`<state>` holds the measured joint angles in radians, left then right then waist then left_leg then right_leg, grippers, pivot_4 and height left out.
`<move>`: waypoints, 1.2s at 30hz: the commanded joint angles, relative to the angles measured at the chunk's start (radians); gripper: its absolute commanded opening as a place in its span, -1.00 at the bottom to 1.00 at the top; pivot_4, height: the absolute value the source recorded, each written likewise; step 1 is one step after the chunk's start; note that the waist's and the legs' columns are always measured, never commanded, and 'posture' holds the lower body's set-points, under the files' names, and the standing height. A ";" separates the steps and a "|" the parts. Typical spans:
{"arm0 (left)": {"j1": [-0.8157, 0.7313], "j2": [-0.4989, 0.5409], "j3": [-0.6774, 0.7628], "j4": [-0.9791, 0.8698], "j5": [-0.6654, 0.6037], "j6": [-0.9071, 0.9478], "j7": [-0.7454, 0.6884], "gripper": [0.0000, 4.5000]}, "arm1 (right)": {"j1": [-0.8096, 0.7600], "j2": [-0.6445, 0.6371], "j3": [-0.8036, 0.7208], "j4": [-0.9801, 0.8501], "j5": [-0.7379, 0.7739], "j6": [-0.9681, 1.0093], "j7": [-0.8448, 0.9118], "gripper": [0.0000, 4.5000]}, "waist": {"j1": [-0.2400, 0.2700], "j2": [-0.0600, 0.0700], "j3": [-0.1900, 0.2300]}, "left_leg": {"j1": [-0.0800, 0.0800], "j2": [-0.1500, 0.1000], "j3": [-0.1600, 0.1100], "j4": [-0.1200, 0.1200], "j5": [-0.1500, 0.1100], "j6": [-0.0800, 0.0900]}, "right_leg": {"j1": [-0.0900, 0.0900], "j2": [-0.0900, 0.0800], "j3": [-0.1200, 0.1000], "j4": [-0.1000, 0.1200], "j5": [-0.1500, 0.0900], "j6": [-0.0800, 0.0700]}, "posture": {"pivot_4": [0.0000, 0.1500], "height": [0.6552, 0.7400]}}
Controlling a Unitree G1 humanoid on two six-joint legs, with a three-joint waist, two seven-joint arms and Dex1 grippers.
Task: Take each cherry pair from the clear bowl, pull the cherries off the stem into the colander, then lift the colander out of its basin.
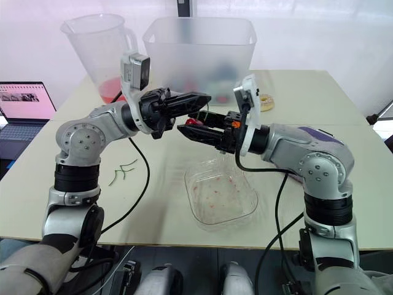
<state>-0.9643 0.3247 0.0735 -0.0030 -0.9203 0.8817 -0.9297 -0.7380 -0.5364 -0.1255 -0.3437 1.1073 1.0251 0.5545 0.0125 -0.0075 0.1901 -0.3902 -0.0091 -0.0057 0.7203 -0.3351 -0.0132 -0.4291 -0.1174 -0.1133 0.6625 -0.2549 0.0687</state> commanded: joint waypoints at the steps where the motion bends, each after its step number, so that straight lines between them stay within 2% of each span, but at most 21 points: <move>1: -0.025 0.006 0.025 -0.036 -0.024 -0.006 0.003 -1.00 | -0.014 0.003 -0.007 -0.022 0.005 -0.014 -0.005 -0.48 | -0.001 0.000 0.000 | 0.000 0.000 0.000 0.000 0.000 0.000 | 0.000 0.000 0.000 0.000 0.000 0.000 | 1.00 -0.21; 8: -0.027 0.020 0.018 -0.030 -0.017 -0.014 -0.009 -1.00 | -0.022 0.017 -0.021 -0.027 0.037 -0.008 -0.029 -0.48 | 0.000 0.000 0.000 | 0.000 0.000 0.000 0.000 0.000 0.000 | 0.000 0.000 0.000 0.000 0.000 0.000 | 1.00 -0.21; 10: -0.028 0.020 0.017 -0.027 -0.015 -0.017 -0.011 -1.00 | -0.024 0.018 -0.023 -0.029 0.048 -0.005 -0.036 -0.66 | 0.000 0.000 0.000 | 0.000 0.000 0.000 0.000 0.000 0.000 | 0.000 0.000 0.000 0.000 0.000 0.000 | 1.00 -0.21; 11: -0.029 0.020 0.016 -0.026 -0.014 -0.020 -0.011 -1.00 | -0.023 0.018 -0.023 -0.030 0.052 -0.005 -0.039 -0.69 | -0.001 0.000 0.000 | 0.000 0.000 0.000 0.000 0.000 0.000 | 0.000 0.000 0.000 0.000 0.000 0.000 | 1.00 -0.21; 19: -0.032 0.015 0.013 -0.017 -0.009 -0.033 -0.012 -1.00 | 0.006 -0.007 0.009 -0.047 0.073 0.032 -0.032 -0.71 | 0.000 0.000 0.000 | 0.000 0.000 0.000 0.000 0.000 0.000 | 0.000 0.000 0.000 0.000 0.000 0.000 | 1.00 -0.21; 28: -0.042 0.000 -0.001 -0.018 -0.008 -0.040 -0.022 -1.00 | 0.039 -0.100 0.054 -0.079 0.058 0.088 0.030 -0.71 | -0.001 0.000 0.000 | 0.000 0.000 0.000 0.000 0.000 0.001 | 0.000 0.000 0.000 0.000 0.000 0.000 | 1.00 -0.21; 32: -0.041 0.001 0.002 -0.018 -0.004 -0.043 -0.022 -1.00 | 0.053 -0.139 0.018 -0.071 0.053 0.081 0.033 -0.71 | 0.000 0.000 0.000 | 0.000 0.000 0.000 0.000 0.000 0.001 | 0.000 0.000 0.000 0.000 0.000 0.000 | 1.00 -0.21; 34: -0.039 0.006 0.009 -0.017 -0.003 -0.046 -0.016 -1.00 | 0.057 -0.194 -0.037 -0.038 0.010 0.053 0.034 -0.71 | 0.002 0.000 0.000 | 0.000 0.000 0.000 0.000 0.000 0.001 | 0.000 0.000 0.000 0.000 0.000 0.000 | 1.00 -0.21; 36: -0.033 0.020 0.018 -0.015 0.003 -0.049 -0.014 -1.00 | 0.068 -0.294 -0.071 0.035 -0.103 -0.002 0.052 -0.71 | 0.003 0.000 0.000 | -0.001 -0.001 0.000 0.000 0.000 0.001 | 0.000 0.000 0.000 -0.001 0.000 0.000 | 1.00 -0.21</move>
<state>-0.9832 0.3341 0.0631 -0.0011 -0.9207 0.8552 -0.9433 -0.6692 -0.7753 -0.1293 -0.3519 1.0807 1.0747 0.5932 0.0156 -0.0076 0.1902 -0.3908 -0.0101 -0.0055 0.7204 -0.3357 -0.0121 -0.4292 -0.1179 -0.1132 0.6616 -0.2549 0.0687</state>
